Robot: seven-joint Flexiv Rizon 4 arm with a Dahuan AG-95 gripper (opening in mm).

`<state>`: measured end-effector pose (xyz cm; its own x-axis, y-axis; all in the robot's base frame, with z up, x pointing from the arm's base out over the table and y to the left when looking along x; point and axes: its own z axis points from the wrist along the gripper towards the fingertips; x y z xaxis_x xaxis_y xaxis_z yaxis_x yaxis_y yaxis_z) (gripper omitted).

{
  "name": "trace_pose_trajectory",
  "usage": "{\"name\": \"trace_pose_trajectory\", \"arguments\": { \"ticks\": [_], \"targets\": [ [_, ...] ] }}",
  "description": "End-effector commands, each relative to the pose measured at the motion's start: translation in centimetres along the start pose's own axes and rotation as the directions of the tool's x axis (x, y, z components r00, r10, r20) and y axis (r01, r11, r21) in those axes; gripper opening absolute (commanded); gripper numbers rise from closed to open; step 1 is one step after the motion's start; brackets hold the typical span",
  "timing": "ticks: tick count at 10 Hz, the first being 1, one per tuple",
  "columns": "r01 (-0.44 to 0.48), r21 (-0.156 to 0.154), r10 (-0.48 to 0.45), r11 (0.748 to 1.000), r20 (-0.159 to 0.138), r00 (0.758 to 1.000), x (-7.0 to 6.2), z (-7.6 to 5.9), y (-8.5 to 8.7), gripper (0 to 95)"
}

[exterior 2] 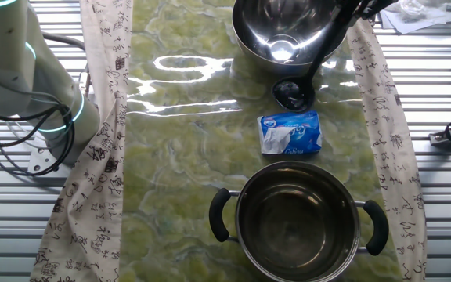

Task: Scoop water with a large spoon from one bowl to another

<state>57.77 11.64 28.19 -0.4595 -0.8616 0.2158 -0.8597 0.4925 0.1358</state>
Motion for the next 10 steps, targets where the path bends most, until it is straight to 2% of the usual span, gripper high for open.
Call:
{"name": "trace_pose_trajectory", "arguments": {
  "ticks": [1,3,5,7,9,10],
  "targets": [
    [-0.004,0.001,0.004,1.000,0.020,1.000,0.06,0.09,0.05,0.0],
    [0.006,0.005,-0.006,1.000,0.003,1.000,0.06,0.08,0.07,0.0],
    [-0.002,0.007,0.002,1.000,0.012,1.000,0.08,0.05,0.10,0.0],
    [0.002,0.012,-0.002,1.000,0.002,1.000,0.08,0.05,0.10,0.0],
    [0.035,0.026,-0.035,0.999,0.014,0.999,0.08,0.05,0.10,0.0],
    [0.059,0.033,-0.060,0.998,0.032,0.998,0.08,0.05,0.10,0.0]
  ]
}}
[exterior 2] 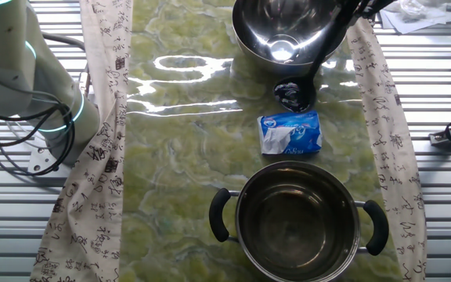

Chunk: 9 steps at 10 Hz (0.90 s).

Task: Scoop water with a large spoon from one bowl to another

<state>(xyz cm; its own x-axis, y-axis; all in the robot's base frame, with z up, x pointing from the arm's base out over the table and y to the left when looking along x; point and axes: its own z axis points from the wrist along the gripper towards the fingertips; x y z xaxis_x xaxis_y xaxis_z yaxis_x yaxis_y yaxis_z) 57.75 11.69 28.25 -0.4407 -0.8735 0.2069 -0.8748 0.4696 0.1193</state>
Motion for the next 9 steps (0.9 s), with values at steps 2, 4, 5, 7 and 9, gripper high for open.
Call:
{"name": "trace_pose_trajectory", "arguments": {
  "ticks": [2,4,5,7,9],
  "targets": [
    [0.077,0.026,-0.078,0.997,0.043,0.996,0.10,0.12,0.05,0.0],
    [0.109,0.036,-0.110,0.993,0.044,0.993,0.10,0.12,0.05,0.0],
    [0.117,0.037,-0.119,0.992,0.045,0.992,0.10,0.12,0.05,0.0],
    [0.119,0.036,-0.120,0.992,0.039,0.992,0.10,0.12,0.05,0.0],
    [0.121,0.033,-0.122,0.992,0.048,0.991,0.10,0.12,0.05,0.0]
  ]
}}
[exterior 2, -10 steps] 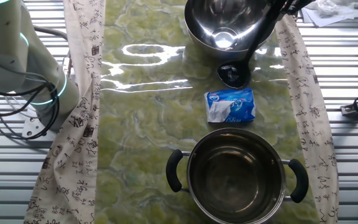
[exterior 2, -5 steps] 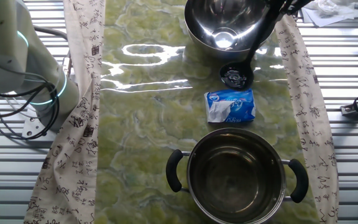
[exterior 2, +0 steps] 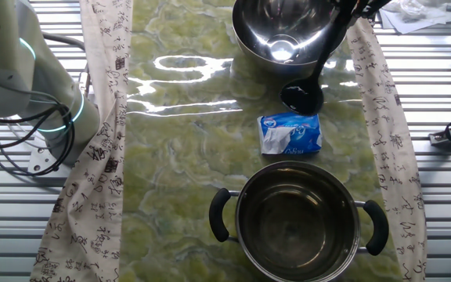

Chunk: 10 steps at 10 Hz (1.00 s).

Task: Scoop water with a large spoon from one bowl to another

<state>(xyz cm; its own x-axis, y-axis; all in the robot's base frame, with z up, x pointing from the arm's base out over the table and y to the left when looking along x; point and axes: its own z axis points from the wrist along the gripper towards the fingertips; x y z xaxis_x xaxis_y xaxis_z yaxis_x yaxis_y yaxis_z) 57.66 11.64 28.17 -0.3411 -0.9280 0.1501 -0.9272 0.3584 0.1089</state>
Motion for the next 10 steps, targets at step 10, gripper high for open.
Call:
{"name": "trace_pose_trajectory", "arguments": {
  "ticks": [10],
  "targets": [
    [-0.014,-0.039,0.013,0.999,-0.007,1.000,0.01,-0.12,0.06,0.0]
  ]
}}
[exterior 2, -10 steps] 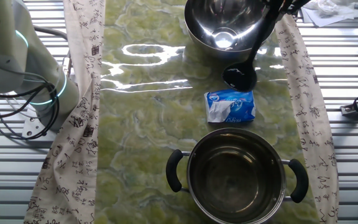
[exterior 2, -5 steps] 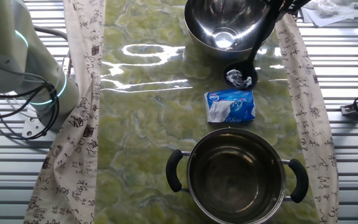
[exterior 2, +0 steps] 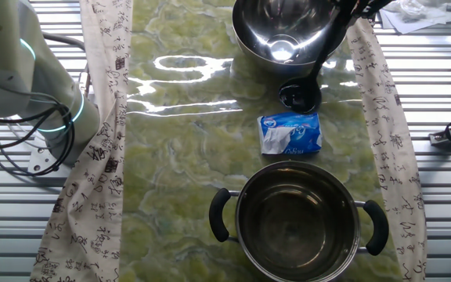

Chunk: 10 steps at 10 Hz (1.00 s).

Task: Scoop water with a large spoon from one bowl to another

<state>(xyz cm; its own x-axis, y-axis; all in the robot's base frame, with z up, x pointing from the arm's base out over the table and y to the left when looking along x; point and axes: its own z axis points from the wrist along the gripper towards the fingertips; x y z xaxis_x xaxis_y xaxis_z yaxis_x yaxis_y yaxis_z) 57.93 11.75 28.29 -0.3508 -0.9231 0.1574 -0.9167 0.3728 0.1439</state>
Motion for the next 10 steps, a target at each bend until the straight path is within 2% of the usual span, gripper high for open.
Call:
{"name": "trace_pose_trajectory", "arguments": {
  "ticks": [1,4,10],
  "targets": [
    [-0.007,-0.008,0.006,1.000,-0.007,1.000,0.1,-0.1,0.3,0.0],
    [-0.033,-0.029,0.032,0.999,-0.029,0.999,-0.5,-0.4,0.6,0.0],
    [-0.068,-0.039,0.066,0.997,-0.053,0.996,-2.3,-1.3,1.4,0.0]
  ]
}}
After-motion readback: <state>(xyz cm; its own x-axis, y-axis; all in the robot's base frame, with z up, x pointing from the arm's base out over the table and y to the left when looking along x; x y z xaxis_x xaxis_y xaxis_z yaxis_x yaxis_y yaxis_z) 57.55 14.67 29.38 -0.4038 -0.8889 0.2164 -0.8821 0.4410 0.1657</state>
